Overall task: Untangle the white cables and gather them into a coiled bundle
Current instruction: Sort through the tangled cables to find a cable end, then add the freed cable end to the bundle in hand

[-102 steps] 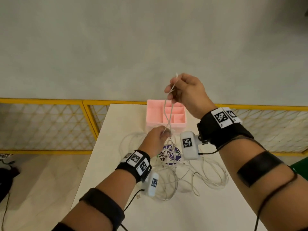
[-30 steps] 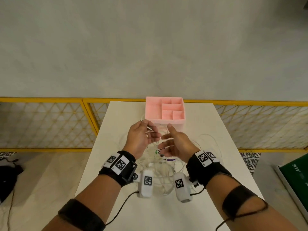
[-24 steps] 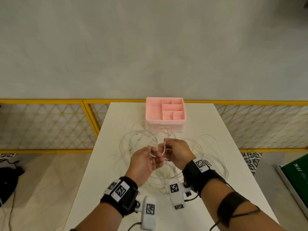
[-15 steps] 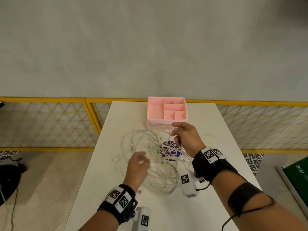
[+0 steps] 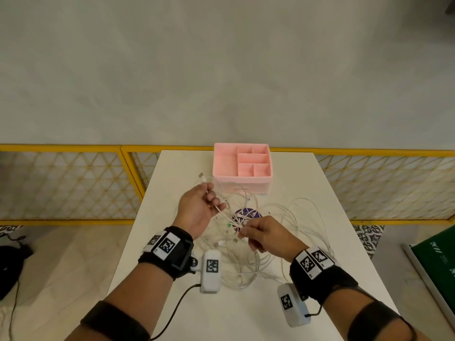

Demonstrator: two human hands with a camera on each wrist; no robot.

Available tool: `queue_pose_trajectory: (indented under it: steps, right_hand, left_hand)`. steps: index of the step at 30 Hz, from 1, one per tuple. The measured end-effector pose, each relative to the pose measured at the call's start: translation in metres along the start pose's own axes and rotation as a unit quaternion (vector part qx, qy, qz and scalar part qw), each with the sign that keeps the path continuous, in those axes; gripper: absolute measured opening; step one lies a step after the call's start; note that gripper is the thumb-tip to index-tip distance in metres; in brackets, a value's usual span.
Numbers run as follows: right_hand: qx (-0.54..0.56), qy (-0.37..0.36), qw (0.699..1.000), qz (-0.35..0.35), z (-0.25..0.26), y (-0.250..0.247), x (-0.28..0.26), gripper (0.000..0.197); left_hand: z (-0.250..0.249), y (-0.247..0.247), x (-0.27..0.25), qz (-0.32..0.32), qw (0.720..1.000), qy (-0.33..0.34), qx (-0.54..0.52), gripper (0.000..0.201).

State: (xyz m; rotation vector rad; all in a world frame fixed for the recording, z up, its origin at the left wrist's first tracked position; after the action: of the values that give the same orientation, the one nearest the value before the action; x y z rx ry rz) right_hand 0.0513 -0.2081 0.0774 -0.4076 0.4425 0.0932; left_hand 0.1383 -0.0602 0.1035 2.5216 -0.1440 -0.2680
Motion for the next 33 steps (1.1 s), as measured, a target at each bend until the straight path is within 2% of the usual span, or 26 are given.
queue_pose_trajectory:
  steps: [2,6,10,14,17,20,21,23,25,28,30,33]
  right_hand:
    - [-0.049,-0.003,0.999,-0.018,-0.009,-0.012,-0.005,0.025]
    - [-0.134,0.013,0.986,-0.097,-0.035,-0.063,-0.006,0.023]
    - [-0.030,-0.005,0.984,-0.176,-0.019,-0.127,-0.017,0.014]
    - [0.113,-0.105,0.942,-0.300,0.029,-0.202,-0.047,0.016]
    - [0.131,-0.166,0.917,-0.338,0.068,-0.227,-0.075,0.012]
    - [0.086,-0.177,0.922,-0.335,0.085,-0.227,-0.088,0.004]
    - [0.041,-0.149,0.930,-0.332,0.076,-0.225,-0.083,0.005]
    - [-0.083,-0.043,0.945,-0.315,0.035,-0.219,-0.065,0.005]
    - [-0.159,0.062,0.950,-0.260,-0.025,-0.212,-0.052,0.005]
    - [-0.190,0.159,0.949,-0.194,-0.112,-0.197,-0.054,0.014]
    - [-0.203,0.196,0.941,-0.189,-0.159,-0.188,-0.063,0.021]
    - [-0.217,0.271,0.917,-0.194,-0.227,-0.177,-0.071,0.016]
  left_hand:
    - [-0.012,-0.003,0.004,0.002,0.999,0.027,0.017,0.030]
    - [-0.037,-0.012,0.010,0.021,0.993,0.101,0.050,0.031]
    - [-0.051,-0.020,0.009,0.037,0.984,0.158,0.075,0.031]
    - [-0.054,-0.032,0.010,0.018,0.980,0.180,0.080,0.032]
    - [-0.050,-0.037,0.011,0.012,0.978,0.187,0.094,0.031]
    - [-0.043,-0.042,0.012,0.003,0.969,0.197,0.148,0.031]
    - [-0.039,-0.047,0.012,-0.003,0.966,0.196,0.168,0.030]
    - [-0.028,-0.059,0.010,-0.013,0.960,0.186,0.207,0.029]
    - [-0.015,-0.073,0.008,-0.016,0.954,0.170,0.245,0.028]
    - [0.007,-0.095,0.005,-0.034,0.958,0.126,0.257,0.028]
    - [0.025,-0.106,0.000,-0.047,0.965,0.087,0.243,0.028]
    - [0.054,-0.106,-0.011,-0.031,0.971,0.047,0.233,0.028]
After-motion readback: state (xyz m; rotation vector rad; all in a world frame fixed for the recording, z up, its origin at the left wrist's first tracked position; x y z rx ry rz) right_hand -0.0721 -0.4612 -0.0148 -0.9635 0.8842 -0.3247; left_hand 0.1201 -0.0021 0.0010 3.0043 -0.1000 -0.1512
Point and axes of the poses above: each hand's wrist, its own x-axis towards the middle knuckle, its own y-axis out of the palm, z = x × y, the point moved 10 cm from there along x, towards the middle knuckle, and after that the axes turned 13 degrees about y, right-handed, at the moved point
